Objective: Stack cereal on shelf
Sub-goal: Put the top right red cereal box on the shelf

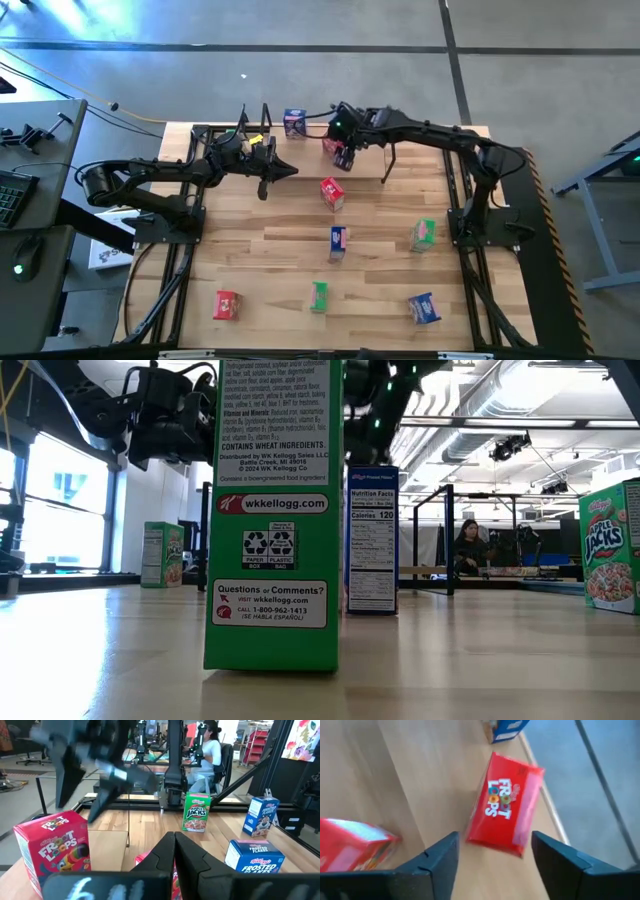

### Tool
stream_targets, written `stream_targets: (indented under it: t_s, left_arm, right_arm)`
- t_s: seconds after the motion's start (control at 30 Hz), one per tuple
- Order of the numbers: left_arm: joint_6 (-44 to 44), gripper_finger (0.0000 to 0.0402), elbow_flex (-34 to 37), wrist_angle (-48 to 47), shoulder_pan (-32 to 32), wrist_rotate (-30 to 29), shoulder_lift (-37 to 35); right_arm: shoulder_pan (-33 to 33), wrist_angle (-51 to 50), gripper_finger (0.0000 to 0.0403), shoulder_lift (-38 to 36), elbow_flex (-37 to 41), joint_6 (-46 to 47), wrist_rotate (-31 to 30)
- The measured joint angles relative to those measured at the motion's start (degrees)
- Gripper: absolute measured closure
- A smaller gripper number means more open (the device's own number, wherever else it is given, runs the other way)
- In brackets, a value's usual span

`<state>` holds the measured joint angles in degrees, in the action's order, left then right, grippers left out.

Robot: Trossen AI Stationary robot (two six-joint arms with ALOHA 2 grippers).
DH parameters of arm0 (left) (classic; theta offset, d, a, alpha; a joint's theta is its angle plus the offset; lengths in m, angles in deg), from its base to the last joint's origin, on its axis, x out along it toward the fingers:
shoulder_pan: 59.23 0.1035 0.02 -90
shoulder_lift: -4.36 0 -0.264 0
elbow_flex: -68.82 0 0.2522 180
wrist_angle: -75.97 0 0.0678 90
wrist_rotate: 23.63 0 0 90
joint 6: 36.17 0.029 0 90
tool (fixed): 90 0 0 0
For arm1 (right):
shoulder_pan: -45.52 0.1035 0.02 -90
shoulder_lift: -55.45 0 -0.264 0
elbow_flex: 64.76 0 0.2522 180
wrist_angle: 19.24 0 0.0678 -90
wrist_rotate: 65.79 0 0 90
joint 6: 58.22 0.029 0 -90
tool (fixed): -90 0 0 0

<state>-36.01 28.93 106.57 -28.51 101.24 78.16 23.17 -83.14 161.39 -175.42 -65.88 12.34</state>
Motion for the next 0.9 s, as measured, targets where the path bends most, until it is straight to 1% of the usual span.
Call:
stream_targets:
  t_s: [0.1, 0.13, 0.2, 0.27, 0.33, 0.37, 0.43, 0.57, 0.63, 0.7, 0.77, 0.83, 0.9]
  left_arm:
    - [0.0, 0.0399, 0.0, 0.0, 0.0, 0.0, 0.0]
    - [0.0, 0.0399, 0.0, 0.0, 0.0, 0.0, 0.0]
    - [0.0, 0.0399, 0.0, 0.0, 0.0, 0.0, 0.0]
    - [0.0, 0.0399, 0.0, -0.1, 0.0, 0.0, 0.0]
    - [0.0, 0.0399, 0.0, -0.1, 0.0, 0.0, 0.0]
    - [-0.1, 0.0399, 0.0, -0.1, 0.0, 0.0, 0.0]
    - [-0.5, 0.0399, -0.1, -0.2, 0.0, 0.1, 0.0]
    - [-0.9, 0.0399, -2.3, -3.8, -1.0, 0.4, 0.0]
    - [0.1, 0.0399, -3.5, -6.6, -2.3, 0.2, 0.0]
    - [1.2, 0.0399, -5.0, -8.7, -3.8, -0.9, 0.0]
    - [2.4, 0.0399, -6.7, -11.2, -5.4, -2.8, 0.4]
    - [3.2, 0.0399, -8.7, -14.2, -6.5, -4.3, 1.2]
    - [3.7, 0.0399, -11.2, -16.8, -7.0, -4.8, 2.8]
  right_arm:
    - [1.5, -6.5, 0.0219, -1.7, -4.2, -0.3, -3.1]
    - [2.1, -8.1, 0.0235, -2.4, -5.2, -0.6, -4.2]
    - [2.9, -10.5, 0.0272, -4.8, -5.4, -1.4, -4.4]
    - [3.1, -8.4, 0.0313, -8.3, -2.3, -1.2, -2.6]
    - [2.6, -4.6, 0.0356, -12.2, 3.8, -0.1, -1.1]
    - [2.5, -1.6, 0.0376, -14.3, 7.7, 0.4, -1.1]
    - [2.4, 6.9, 0.0395, -18.5, 16.6, 1.7, -1.0]
    - [4.2, 28.7, 0.0384, -27.4, 34.9, 3.3, 0.6]
    - [5.2, 39.8, 0.0387, -31.2, 43.3, 3.9, 1.8]
    - [6.2, 50.3, 0.0396, -34.1, 49.9, 4.2, 3.6]
    - [7.4, 58.4, 0.0401, -36.4, 55.1, 4.1, 4.6]
    - [8.9, 64.4, 0.0400, -38.2, 59.1, 3.6, 5.0]
    - [10.0, 67.9, 0.0399, -40.0, 62.2, 2.5, 5.1]
